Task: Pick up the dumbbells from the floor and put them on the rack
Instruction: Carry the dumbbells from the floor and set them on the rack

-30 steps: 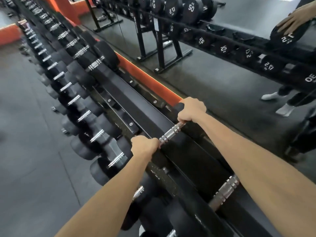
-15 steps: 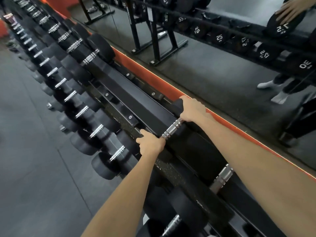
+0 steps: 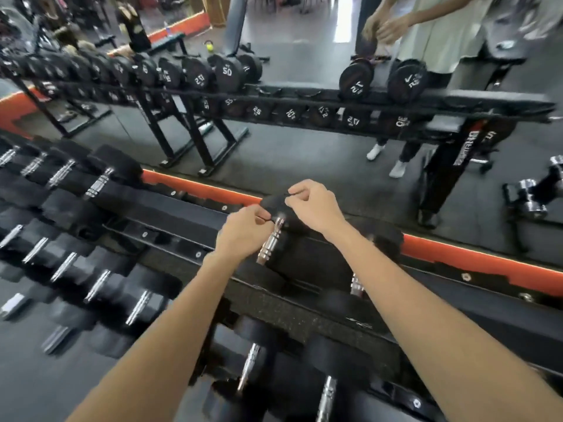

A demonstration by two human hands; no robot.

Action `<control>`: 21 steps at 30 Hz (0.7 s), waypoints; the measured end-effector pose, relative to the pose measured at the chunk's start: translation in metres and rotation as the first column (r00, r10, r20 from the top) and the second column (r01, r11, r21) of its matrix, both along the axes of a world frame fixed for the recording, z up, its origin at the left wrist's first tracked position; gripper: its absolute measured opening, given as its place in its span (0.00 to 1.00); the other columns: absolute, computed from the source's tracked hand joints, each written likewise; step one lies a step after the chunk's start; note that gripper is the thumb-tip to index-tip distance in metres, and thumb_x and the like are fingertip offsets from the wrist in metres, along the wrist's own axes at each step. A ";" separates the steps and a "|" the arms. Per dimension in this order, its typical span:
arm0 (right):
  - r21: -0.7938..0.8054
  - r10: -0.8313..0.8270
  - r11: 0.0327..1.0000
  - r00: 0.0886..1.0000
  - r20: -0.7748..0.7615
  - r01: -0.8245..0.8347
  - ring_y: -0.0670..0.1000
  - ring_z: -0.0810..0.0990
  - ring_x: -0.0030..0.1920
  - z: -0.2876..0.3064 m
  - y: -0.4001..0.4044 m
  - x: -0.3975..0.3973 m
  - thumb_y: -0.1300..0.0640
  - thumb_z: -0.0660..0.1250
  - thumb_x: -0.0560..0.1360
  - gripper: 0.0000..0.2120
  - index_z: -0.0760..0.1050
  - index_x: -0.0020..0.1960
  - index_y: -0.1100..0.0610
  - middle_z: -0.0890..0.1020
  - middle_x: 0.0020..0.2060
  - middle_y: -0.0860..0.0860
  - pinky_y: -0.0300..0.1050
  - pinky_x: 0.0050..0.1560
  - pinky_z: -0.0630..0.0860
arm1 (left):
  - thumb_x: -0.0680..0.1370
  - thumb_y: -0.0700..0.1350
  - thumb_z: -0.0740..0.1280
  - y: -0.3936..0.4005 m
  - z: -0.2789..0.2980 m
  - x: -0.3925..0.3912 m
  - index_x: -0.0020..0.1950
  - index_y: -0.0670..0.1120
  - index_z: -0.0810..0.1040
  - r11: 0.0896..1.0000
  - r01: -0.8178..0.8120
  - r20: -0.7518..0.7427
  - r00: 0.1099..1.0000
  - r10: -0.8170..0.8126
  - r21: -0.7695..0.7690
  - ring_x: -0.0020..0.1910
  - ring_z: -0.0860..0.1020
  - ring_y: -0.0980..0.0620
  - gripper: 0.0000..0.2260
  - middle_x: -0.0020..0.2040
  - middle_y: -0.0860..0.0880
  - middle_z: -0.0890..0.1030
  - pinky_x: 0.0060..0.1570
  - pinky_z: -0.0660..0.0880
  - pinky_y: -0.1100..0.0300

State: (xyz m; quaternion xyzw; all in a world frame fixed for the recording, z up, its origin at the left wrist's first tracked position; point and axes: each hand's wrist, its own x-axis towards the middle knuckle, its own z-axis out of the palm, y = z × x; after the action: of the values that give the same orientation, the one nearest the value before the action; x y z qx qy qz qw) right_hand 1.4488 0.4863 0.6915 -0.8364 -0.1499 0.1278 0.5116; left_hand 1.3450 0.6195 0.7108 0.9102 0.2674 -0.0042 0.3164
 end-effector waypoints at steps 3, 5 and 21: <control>0.115 -0.115 0.986 0.993 -0.040 0.119 0.49 0.84 0.46 0.017 -0.042 -0.041 0.54 0.72 0.74 0.10 0.79 0.55 0.49 0.84 0.45 0.47 0.44 0.49 0.80 | 0.64 0.57 0.67 -0.008 0.029 -0.010 0.49 0.56 0.83 0.987 0.156 0.050 0.987 -0.155 -0.022 0.49 0.82 0.54 0.16 0.42 0.60 0.84 0.53 0.76 0.58; 0.144 -0.193 0.970 0.981 -0.017 0.194 0.45 0.83 0.41 0.029 -0.075 -0.073 0.53 0.72 0.75 0.11 0.77 0.56 0.48 0.84 0.45 0.47 0.36 0.41 0.76 | 0.68 0.53 0.70 -0.019 0.043 -0.017 0.49 0.56 0.82 0.962 0.274 0.082 0.958 -0.273 0.004 0.47 0.81 0.56 0.11 0.39 0.64 0.82 0.48 0.74 0.62; 0.182 -0.972 0.226 0.210 0.105 0.957 0.48 0.82 0.44 0.061 -0.320 -0.597 0.55 0.71 0.76 0.09 0.77 0.56 0.48 0.83 0.43 0.45 0.43 0.47 0.77 | 0.74 0.48 0.73 -0.363 0.064 -0.317 0.53 0.56 0.83 -0.074 0.995 0.273 -0.090 -0.958 0.069 0.46 0.81 0.60 0.08 0.45 0.59 0.84 0.48 0.74 0.64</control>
State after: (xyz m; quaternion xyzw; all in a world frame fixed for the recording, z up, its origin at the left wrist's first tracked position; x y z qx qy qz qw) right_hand 0.8515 0.1667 0.7522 -0.7355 0.3478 -0.3064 0.4941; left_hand 1.0282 0.2563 0.7749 0.7805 -0.5218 -0.1459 0.3119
